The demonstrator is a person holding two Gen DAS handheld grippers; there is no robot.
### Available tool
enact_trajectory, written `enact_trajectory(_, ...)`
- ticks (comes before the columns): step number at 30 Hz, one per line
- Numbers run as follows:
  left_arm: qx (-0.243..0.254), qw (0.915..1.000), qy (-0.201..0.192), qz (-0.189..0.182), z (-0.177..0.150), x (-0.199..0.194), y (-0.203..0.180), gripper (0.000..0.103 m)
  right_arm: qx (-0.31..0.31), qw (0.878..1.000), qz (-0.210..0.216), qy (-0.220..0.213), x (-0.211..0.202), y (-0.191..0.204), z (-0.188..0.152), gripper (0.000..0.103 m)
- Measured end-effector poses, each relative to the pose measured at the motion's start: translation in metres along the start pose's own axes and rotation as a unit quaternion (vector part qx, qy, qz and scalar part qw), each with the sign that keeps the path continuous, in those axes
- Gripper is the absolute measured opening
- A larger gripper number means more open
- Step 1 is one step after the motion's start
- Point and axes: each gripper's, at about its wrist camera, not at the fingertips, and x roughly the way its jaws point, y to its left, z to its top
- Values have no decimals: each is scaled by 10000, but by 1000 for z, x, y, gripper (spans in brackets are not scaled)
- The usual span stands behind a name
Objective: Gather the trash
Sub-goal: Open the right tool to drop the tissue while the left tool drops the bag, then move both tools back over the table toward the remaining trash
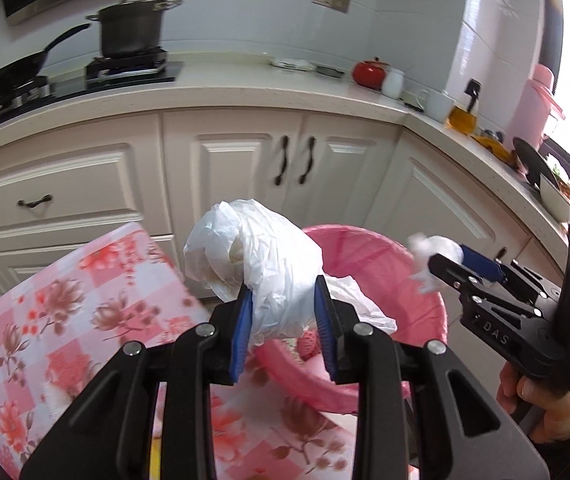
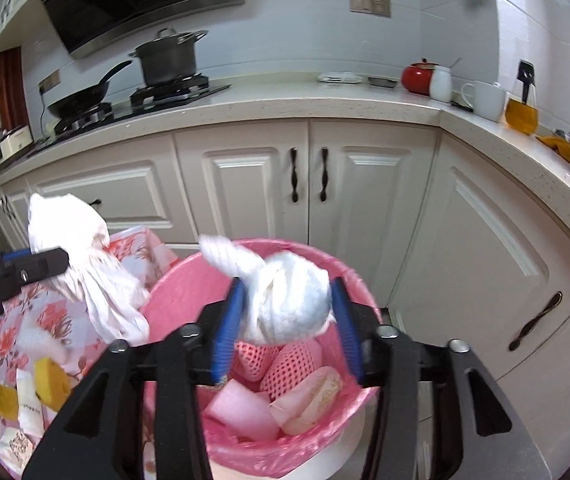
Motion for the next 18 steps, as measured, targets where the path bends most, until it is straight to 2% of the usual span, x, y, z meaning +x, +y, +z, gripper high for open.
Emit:
enact_trajectory(6, 204, 9994, 138, -241, 3, 20, -24, 35, 175, 9998, -80, -61, 0, -16, 1, 60)
enact_trajectory(8, 202, 9992, 178, -306, 3, 25, -28, 42, 191, 9998, -100, -53, -1, -20, 0, 61)
enact_trajectory(10, 165, 9990, 199, -366, 3, 27, -30, 60, 233, 9996, -111, -60, -2, -24, -2, 67)
enact_trajectory(18, 40, 9996, 113, -238, -1, 9, -11, 61, 312, 9995, -91, -64, -6, -27, -7, 68)
